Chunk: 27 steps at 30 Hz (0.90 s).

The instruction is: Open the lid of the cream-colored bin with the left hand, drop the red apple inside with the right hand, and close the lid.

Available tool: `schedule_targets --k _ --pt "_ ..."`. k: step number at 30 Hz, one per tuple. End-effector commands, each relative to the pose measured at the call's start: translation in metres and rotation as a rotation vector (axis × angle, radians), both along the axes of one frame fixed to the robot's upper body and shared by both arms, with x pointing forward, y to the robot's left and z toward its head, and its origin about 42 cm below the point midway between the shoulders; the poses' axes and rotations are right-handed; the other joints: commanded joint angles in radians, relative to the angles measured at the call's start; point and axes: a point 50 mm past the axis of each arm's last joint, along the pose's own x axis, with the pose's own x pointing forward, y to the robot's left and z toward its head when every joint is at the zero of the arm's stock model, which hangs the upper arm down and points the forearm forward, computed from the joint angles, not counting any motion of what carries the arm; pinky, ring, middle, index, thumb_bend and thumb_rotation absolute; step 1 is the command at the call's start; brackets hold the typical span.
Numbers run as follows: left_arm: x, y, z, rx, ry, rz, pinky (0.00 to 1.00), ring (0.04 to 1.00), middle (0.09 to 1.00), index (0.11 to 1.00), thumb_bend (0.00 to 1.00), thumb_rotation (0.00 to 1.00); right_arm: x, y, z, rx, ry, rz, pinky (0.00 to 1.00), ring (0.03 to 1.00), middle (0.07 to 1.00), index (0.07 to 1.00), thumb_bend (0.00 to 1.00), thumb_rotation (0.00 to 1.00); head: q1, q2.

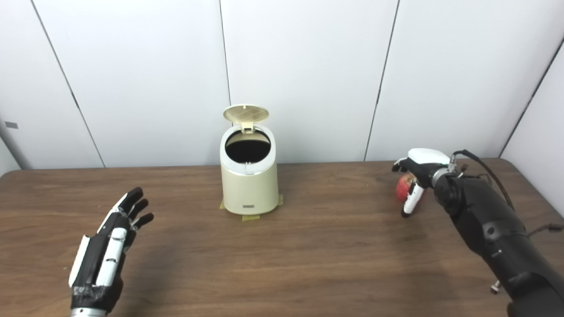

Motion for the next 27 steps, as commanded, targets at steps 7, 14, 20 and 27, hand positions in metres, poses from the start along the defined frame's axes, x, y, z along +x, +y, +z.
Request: schedule_targets --k 7,14,20,27 --pt "0.003 -0.002 0.015 0.003 -0.073 0.006 0.84 0.917 0.936 0.891 0.32 0.77 0.011 -0.003 0.02 -0.053 -0.23 -0.06 0.38 0.491 0.451 0.504 0.53 0.0 -0.004 -0.002" --pt "0.009 -0.002 0.013 -0.011 -0.071 0.012 0.84 0.924 0.944 0.898 0.32 0.78 0.014 -0.003 0.021 0.003 -0.228 -0.079 0.35 0.455 0.429 0.509 0.53 0.0 -0.002 -0.016" --pt "0.011 -0.003 0.013 -0.012 -0.074 0.016 0.82 0.91 0.935 0.896 0.31 0.77 0.012 -0.002 0.026 -0.011 -0.262 -0.009 0.4 0.501 0.492 0.488 0.53 0.0 -0.005 -0.023" --pt "0.01 -0.002 0.012 -0.013 -0.073 0.018 0.84 0.916 0.937 0.894 0.29 0.77 -0.014 0.037 0.064 0.031 -0.389 0.196 0.38 0.455 0.479 0.483 0.53 0.0 -0.004 -0.017"
